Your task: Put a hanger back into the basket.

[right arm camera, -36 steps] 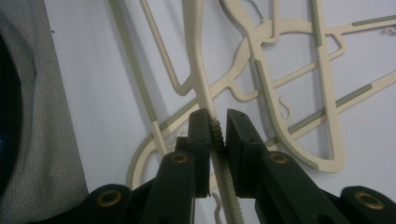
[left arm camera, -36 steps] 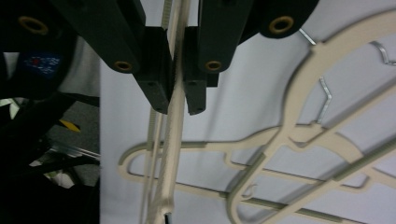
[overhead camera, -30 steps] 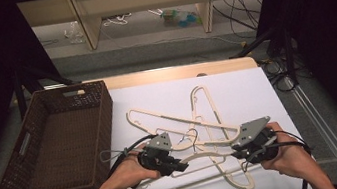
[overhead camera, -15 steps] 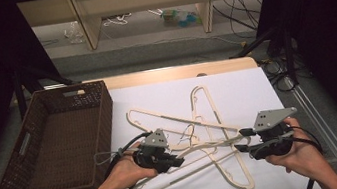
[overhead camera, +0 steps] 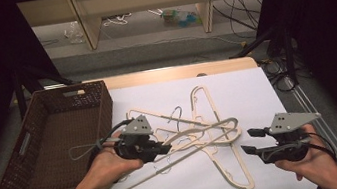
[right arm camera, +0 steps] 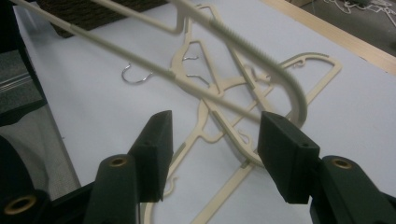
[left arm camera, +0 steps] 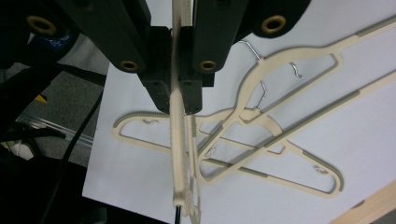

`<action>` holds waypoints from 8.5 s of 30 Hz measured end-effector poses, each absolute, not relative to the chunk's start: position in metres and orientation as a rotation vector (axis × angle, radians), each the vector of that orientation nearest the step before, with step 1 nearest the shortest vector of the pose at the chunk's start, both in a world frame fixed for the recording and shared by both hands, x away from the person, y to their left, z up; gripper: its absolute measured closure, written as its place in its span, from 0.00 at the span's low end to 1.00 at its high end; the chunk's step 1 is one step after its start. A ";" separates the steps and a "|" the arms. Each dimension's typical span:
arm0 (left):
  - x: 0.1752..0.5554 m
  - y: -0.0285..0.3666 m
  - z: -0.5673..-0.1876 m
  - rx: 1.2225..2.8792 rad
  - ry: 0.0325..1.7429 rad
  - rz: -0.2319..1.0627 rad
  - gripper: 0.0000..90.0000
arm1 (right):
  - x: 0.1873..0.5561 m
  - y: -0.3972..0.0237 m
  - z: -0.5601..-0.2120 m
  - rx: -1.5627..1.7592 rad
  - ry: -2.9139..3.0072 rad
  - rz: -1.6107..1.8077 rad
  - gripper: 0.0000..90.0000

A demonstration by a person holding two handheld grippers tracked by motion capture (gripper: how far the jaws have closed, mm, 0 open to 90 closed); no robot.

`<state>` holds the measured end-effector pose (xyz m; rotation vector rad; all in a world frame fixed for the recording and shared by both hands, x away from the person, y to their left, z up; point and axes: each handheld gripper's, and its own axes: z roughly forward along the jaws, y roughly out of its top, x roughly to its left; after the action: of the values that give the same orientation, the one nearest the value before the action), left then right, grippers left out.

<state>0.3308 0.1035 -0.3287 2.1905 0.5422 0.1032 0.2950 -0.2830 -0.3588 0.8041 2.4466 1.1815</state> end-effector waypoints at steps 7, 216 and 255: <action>0.330 0.129 -0.302 2.112 0.586 0.109 0.96 | 0.294 -0.280 -0.373 0.838 2.482 1.168 0.50; 0.281 0.154 -0.442 1.997 0.743 0.192 0.24 | 0.422 -0.177 -0.466 0.540 2.913 0.668 0.84; 0.336 0.129 -0.475 2.198 0.657 0.452 0.30 | 0.385 -0.193 -0.422 0.345 3.076 0.715 0.89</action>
<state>0.3363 0.1286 -0.4751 2.1978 0.6573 0.4520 0.3852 -0.1933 -0.4221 0.3447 3.0761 0.7153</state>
